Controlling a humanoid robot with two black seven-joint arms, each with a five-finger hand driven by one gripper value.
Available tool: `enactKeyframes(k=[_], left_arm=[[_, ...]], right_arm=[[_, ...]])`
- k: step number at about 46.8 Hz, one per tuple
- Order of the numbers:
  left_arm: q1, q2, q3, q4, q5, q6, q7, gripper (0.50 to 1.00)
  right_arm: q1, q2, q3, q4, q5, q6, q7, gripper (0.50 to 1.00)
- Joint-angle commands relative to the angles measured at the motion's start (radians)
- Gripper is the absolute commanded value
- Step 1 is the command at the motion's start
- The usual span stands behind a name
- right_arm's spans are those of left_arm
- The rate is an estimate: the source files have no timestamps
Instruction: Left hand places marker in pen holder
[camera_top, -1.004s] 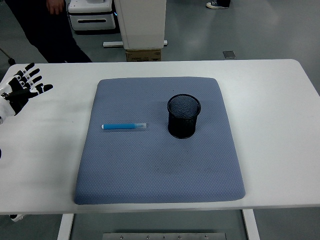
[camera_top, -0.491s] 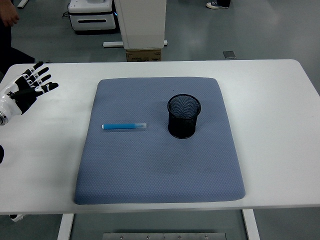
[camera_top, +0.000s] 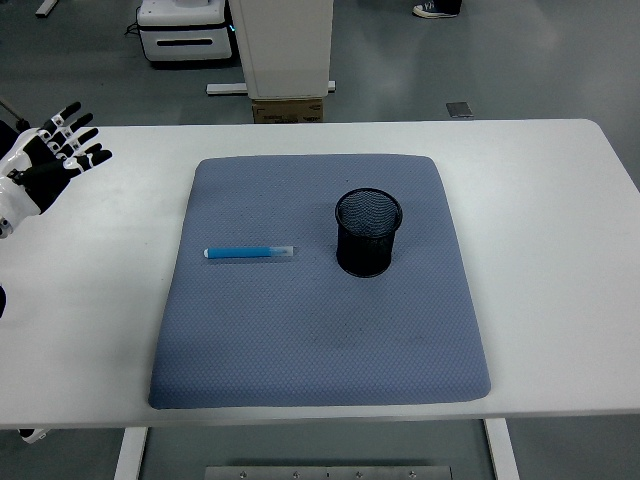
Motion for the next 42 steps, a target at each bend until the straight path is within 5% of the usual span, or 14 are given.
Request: enactKeyframes(k=[1,15,27,42], left_arm=[[-0.022,0.010,0.009,0.001,0.029,0.003,0.002,1.000],[-0.068,0.041,0.023,-0.001,0.277,0.014,0.014,1.000],[-0.183,0.015,0.150,-0.001,0.316,0.019,0.103,1.000],[-0.395,-0.077,0.566,-0.004,0.327,0.020,0.106,1.000]], right_arm=[[0.000,0.000,0.000,0.000,0.000,0.000,0.000,1.000],[0.000,0.000,0.000,0.000,0.000,0.000,0.000,1.000],[0.000,0.000,0.000,0.001,0.000,0.000,0.000,1.000],[0.000,0.000,0.000,0.000,0.000,0.000,0.000,1.000]])
